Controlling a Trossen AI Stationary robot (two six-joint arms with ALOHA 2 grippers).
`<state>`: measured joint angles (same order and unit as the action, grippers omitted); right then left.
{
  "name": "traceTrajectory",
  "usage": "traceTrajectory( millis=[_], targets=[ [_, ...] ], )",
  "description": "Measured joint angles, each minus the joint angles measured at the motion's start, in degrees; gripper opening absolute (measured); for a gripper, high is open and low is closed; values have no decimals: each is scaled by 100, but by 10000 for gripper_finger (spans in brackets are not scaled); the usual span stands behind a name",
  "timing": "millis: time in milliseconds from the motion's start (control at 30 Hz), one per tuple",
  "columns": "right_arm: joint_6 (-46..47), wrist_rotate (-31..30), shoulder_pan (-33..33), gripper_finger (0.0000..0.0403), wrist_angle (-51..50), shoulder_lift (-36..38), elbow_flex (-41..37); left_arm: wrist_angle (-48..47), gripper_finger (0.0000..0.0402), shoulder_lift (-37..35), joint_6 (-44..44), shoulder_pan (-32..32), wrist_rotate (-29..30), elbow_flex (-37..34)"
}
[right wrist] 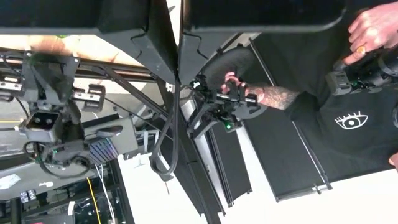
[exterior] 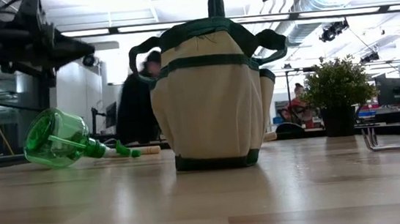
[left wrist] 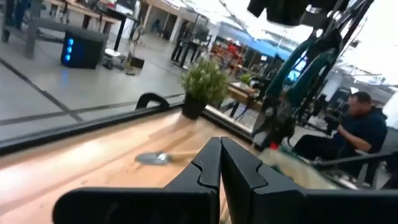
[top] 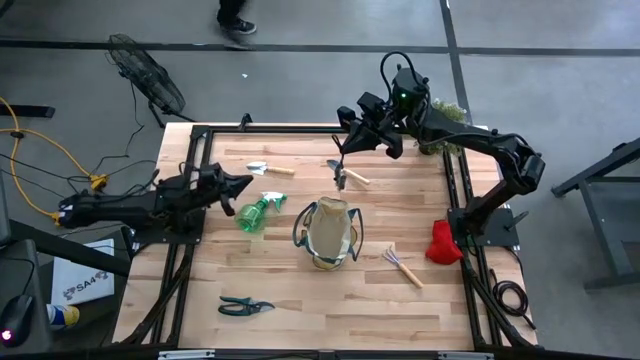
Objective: Pick & Place Garden tools in Gardening bag
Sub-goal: Put the green shears into the white gardening bag
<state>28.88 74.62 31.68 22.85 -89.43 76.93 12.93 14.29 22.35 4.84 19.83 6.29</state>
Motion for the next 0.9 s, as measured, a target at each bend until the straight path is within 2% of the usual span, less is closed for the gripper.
traceTrajectory(
  millis=[133,300,433,567,667,800,900],
  targets=[
    [-19,-36,29,3,-5,0,0,25,6,849,70,2,-157,331],
    [-23,-123,103,3,-39,0,0,98,6,1896,636,2,-604,871],
    [-23,-125,192,3,-43,0,0,55,6,2756,555,1,-1018,1386],
    [-15,-126,325,3,-46,0,0,28,9,3493,564,2,-1139,1938],
    [-17,-125,423,3,-109,0,0,-144,32,3957,897,2,-1178,2370],
    [-25,-125,547,3,-214,0,0,-622,89,4438,1511,2,-1226,2975],
    [-72,-121,621,3,-276,0,0,-959,130,4734,1828,2,-1587,3391]
  ],
)
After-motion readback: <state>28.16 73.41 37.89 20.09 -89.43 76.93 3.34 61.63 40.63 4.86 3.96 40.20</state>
